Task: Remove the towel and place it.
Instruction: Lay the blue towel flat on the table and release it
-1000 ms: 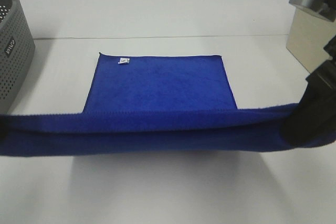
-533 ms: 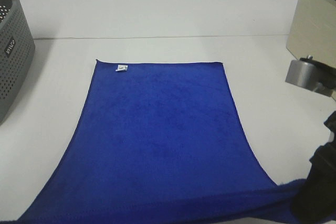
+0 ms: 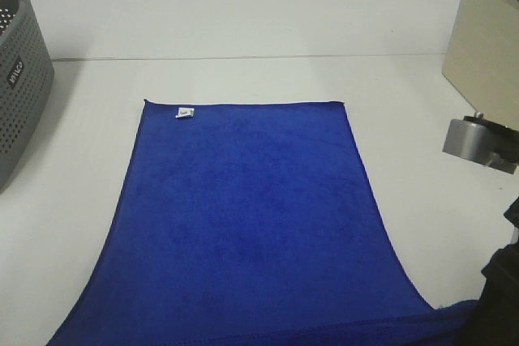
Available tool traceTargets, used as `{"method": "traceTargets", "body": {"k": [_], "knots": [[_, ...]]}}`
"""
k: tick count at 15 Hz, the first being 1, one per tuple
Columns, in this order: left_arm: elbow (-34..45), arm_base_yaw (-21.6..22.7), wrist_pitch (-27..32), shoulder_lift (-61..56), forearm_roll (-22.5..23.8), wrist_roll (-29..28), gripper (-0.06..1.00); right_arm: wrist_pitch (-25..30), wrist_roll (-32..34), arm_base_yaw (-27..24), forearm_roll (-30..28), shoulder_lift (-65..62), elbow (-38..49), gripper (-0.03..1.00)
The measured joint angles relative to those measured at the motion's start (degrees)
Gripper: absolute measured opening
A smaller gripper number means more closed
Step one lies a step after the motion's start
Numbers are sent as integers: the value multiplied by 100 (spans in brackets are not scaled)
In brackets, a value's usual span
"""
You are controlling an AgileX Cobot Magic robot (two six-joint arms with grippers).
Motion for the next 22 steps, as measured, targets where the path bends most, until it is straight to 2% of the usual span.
{"method": "traceTargets", "body": {"k": [1, 3, 4, 7, 17, 22], "knots": [[0, 6, 34, 0, -23, -57, 0, 0, -6, -11, 92, 0, 11, 2], [-74, 6, 126, 0, 46, -539, 0, 6, 0, -17, 246, 0, 34, 2], [-97, 6, 120, 11, 201, -934, 0, 17, 223, -23, 286, 34, 34, 2], [-149, 6, 80, 338, 309, -1341, 0, 23, 579, -23, 298, 487, 34, 2], [-275, 6, -138, 2951, 315, -1220, 0, -23, 516, -23, 344, 2521, 0, 2], [-802, 6, -367, 3816, 579, -1197, 0, -149, 447, -23, 241, 3644, -458, 2]]}}
